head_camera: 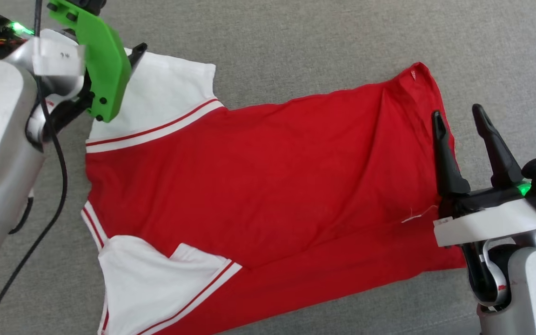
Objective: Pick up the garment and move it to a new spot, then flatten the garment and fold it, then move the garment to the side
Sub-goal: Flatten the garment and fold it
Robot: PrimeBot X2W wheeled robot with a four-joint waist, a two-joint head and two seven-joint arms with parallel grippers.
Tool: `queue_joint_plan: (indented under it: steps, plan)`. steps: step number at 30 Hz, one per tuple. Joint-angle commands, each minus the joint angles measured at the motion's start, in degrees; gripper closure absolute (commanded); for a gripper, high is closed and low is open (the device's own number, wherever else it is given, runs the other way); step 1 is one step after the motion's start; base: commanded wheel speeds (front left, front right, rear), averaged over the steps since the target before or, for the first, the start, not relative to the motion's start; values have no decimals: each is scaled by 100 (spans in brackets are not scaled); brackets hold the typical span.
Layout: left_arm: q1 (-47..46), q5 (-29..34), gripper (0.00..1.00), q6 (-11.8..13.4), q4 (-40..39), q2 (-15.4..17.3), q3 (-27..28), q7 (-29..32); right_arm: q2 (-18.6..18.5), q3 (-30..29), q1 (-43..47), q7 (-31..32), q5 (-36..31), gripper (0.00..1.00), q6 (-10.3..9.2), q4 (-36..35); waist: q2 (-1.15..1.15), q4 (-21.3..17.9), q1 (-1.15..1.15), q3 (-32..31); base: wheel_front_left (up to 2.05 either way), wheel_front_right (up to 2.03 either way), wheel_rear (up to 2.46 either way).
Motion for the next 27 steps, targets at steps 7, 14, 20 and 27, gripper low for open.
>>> queue_joint_plan:
  steps: [7,14,20,27]
  plan:
    - [-577,-312,0,-15,770,353,-361,630,71,235,-281,-338,91,0,-45,297,67,-534,-1,603,0,0,0]
    - [-666,-319,0,-16,1460,436,-610,700,87,317,-385,-518,166,0,-45,486,67,-586,-1,630,0,0,0]
    - [-581,-640,100,-16,1640,356,-714,883,86,257,-397,-498,132,0,-45,548,67,-491,-1,547,0,0,0]
    - [-558,-683,100,-16,1577,148,-555,-71,-55,258,-422,-398,53,0,-45,493,67,-303,-1,317,0,0,0]
